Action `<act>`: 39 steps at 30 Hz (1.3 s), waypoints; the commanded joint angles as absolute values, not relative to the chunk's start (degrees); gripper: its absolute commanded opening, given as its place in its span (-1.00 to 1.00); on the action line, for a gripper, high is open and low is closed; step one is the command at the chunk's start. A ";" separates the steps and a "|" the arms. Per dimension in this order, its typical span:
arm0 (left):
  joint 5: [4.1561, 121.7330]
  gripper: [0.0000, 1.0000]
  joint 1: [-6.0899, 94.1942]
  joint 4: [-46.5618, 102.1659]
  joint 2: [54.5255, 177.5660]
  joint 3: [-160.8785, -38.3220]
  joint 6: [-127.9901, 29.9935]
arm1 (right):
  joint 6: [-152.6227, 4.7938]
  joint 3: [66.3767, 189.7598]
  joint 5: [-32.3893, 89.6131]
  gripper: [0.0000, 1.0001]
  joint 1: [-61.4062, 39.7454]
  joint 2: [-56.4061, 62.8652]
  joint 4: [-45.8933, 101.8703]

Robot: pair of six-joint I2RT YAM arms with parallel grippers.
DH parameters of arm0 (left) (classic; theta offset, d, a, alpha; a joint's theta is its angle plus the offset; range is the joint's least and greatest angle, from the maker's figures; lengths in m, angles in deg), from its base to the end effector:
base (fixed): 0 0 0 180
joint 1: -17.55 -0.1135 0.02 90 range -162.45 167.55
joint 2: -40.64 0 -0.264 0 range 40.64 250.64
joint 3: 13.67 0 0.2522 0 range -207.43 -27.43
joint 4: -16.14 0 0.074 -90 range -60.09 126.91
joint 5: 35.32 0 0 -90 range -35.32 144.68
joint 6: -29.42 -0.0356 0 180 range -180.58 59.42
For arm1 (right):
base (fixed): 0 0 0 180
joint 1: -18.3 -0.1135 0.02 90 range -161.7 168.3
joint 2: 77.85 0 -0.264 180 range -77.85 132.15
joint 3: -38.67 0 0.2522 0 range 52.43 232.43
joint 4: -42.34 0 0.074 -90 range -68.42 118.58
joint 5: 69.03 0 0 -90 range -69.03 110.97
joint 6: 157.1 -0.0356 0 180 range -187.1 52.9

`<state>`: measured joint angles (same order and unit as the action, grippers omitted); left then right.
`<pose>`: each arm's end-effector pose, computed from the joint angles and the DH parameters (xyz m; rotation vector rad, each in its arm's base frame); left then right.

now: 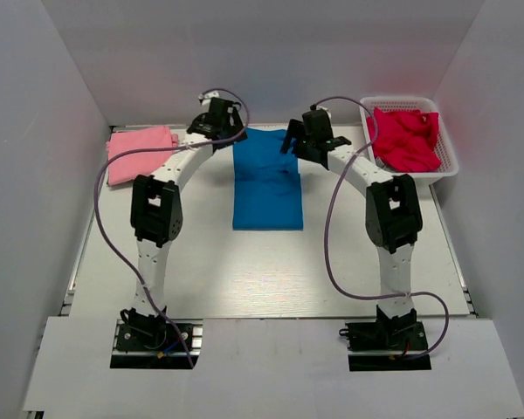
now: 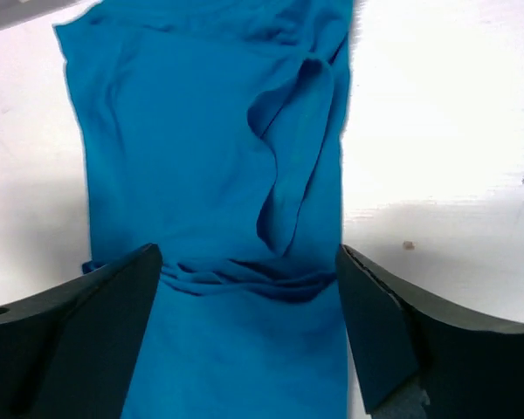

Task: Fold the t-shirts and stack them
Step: Fold the folded rectangular tshirt in 1/3 of the way, then grab one side of the 2/3 rectangular tshirt with both arms

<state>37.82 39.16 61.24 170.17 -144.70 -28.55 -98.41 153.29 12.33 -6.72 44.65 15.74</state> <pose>0.4858 -0.1813 0.2492 -0.3530 2.2683 -0.1400 0.4569 0.2073 0.2398 0.2072 2.1826 0.3984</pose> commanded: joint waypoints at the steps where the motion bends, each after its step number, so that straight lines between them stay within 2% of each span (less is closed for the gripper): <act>1: 40.70 0.99 37.33 62.44 163.62 -139.61 -28.76 | -96.11 148.43 19.80 0.78 -6.40 39.07 17.58; 6: 47.73 0.99 38.02 51.37 143.53 -108.64 -28.76 | -92.68 131.73 25.09 0.81 -6.84 27.73 18.57; 7: 48.44 0.99 38.55 49.79 140.77 -104.73 -28.76 | -92.85 125.01 26.23 0.81 -6.93 26.66 18.65; 12: 63.11 0.99 40.49 41.69 131.52 -85.65 -27.27 | -94.87 112.56 32.48 0.81 -6.75 17.71 19.09; 16: 66.46 0.96 41.90 40.63 132.04 -81.05 -25.25 | -97.59 104.65 34.33 0.81 -6.84 17.16 22.51; 19: 65.15 0.75 42.95 41.15 133.97 -81.04 -25.25 | -98.13 104.73 34.86 0.77 -6.75 18.56 23.40; 21: 64.62 0.71 42.95 41.16 135.03 -81.04 -25.25 | -98.65 104.99 35.03 0.74 -6.84 19.00 24.18; 22: 64.61 0.62 42.95 40.55 136.17 -81.04 -25.25 | -98.74 104.99 34.86 0.74 -6.67 19.87 24.19; 23: 64.61 0.57 42.95 40.54 136.87 -81.04 -25.25 | -99.00 105.34 34.86 0.69 -6.58 20.23 24.28; 24: 65.14 0.52 43.48 40.54 137.49 -81.04 -25.25 | -99.09 105.52 35.21 0.53 -6.75 20.84 23.84; 25: 65.14 0.38 43.48 40.54 138.19 -81.04 -25.25 | -99.01 105.69 35.47 0.44 -6.49 21.28 23.75; 29: 65.75 0.10 43.48 40.54 139.52 -79.56 -24.20 | -99.71 105.52 36.70 0.19 -6.84 22.43 23.75; 32: 65.76 -0.04 43.48 39.23 140.04 -77.89 -22.88 | -100.06 105.08 36.01 -0.11 -6.75 22.78 23.40; 33: 65.76 -0.09 43.48 39.22 140.04 -77.88 -22.87 | -100.15 104.91 35.74 -0.25 -6.75 22.78 23.31; 34: 65.76 -0.14 43.48 39.22 139.43 -77.36 -22.87 | -100.15 105.08 35.56 -0.48 -6.75 22.87 22.96; 35: 65.76 -0.22 43.48 39.22 139.43 -77.35 -22.87 | -100.23 105.08 35.47 -0.54 -6.84 22.70 22.87; 36: 65.76 -0.34 43.48 39.22 139.43 -77.35 -22.87 | -100.50 104.82 35.30 -0.57 -6.75 22.61 23.13; 37: 65.76 -0.46 44.00 39.22 140.04 -77.35 -22.87 | -100.67 104.56 34.69 -0.71 -6.84 22.52 23.48; 38: 65.76 -0.74 44.01 39.22 140.04 -77.88 -22.87 | -100.67 104.64 34.42 -0.96 -6.67 22.61 23.92; 39: 65.76 -0.98 44.01 39.22 140.57 -77.88 -22.87 | -100.67 104.64 34.42 -0.97 -6.75 22.78 23.84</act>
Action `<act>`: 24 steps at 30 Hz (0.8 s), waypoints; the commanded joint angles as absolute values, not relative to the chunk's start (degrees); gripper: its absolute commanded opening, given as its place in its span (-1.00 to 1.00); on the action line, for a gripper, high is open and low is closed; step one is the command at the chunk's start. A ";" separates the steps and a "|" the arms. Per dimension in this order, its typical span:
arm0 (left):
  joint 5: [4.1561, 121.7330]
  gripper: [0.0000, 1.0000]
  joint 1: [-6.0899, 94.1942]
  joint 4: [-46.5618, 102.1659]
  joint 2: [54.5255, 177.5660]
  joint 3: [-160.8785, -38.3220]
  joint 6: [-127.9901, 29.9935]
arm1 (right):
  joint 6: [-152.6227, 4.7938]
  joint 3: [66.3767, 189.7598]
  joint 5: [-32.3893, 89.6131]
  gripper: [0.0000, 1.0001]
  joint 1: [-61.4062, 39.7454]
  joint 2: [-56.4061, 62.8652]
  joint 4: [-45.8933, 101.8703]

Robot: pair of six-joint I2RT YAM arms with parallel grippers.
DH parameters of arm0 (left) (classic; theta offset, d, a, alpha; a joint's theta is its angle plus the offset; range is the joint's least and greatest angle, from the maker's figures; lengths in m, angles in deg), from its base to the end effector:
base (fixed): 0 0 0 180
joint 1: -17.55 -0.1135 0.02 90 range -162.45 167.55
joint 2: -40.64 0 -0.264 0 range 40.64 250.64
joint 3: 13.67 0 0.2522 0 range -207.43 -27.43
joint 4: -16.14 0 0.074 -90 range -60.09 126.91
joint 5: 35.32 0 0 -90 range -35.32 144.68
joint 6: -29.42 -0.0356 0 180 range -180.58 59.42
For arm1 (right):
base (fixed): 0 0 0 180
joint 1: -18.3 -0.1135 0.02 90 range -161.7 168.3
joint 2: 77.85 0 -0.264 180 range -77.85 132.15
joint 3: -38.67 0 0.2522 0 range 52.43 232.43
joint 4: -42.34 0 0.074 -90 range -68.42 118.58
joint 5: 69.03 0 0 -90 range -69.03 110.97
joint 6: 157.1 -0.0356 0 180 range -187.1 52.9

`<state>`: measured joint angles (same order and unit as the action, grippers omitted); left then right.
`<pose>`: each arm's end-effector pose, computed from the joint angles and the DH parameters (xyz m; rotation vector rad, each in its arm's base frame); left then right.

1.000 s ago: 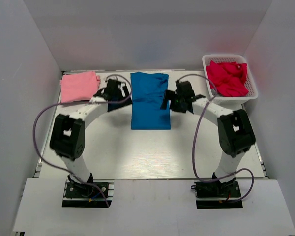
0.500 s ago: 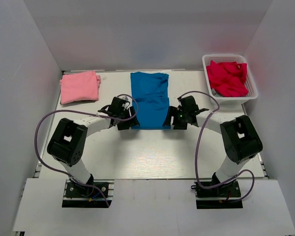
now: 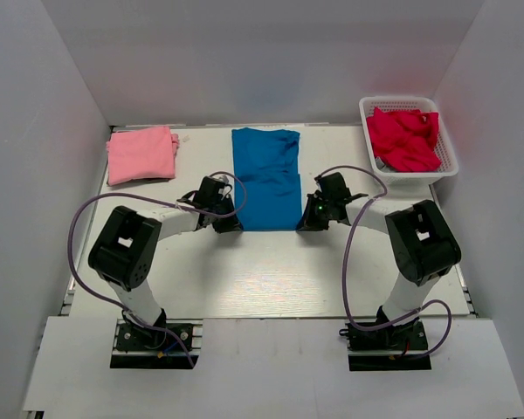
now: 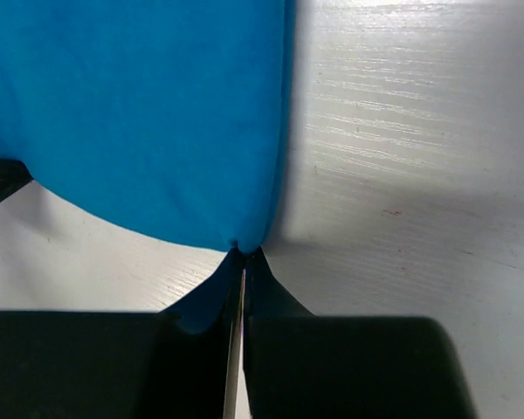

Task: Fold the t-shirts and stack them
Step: Grab one side of the 2/3 rectangular tshirt with both arms, then fold the long partially folded tshirt into a neat square

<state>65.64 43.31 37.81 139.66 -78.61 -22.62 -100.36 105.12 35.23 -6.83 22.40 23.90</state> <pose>0.2957 -0.1502 0.1429 -0.2043 2.6514 -0.6489 0.3068 0.1536 0.1472 0.0732 2.5939 0.7156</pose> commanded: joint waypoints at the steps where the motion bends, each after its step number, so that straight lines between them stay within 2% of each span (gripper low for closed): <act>1: 65.24 -1.00 44.01 39.92 140.57 -78.49 -22.87 | -100.59 105.08 34.51 -1.00 -6.75 22.78 23.75; 4: 66.02 -1.00 44.01 41.41 139.00 -78.50 -22.87 | -99.36 105.00 35.12 -1.00 -7.02 21.12 22.52; 7: 66.02 -1.00 44.54 42.21 132.42 -75.26 -22.87 | -97.69 102.54 35.91 -1.00 -7.45 16.55 20.68; 15: 75.50 -1.00 49.89 51.43 114.31 -68.12 -21.29 | -94.79 92.60 42.06 -1.00 -10.97 -3.39 7.79; 19: 84.91 -1.00 51.39 58.63 105.34 -68.03 -21.29 | -93.38 91.37 45.84 -1.00 -12.90 -17.24 0.65; 24: 81.50 -1.00 52.09 63.30 99.17 -72.33 -20.76 | -92.94 96.81 37.06 -1.00 -12.73 -25.64 -6.57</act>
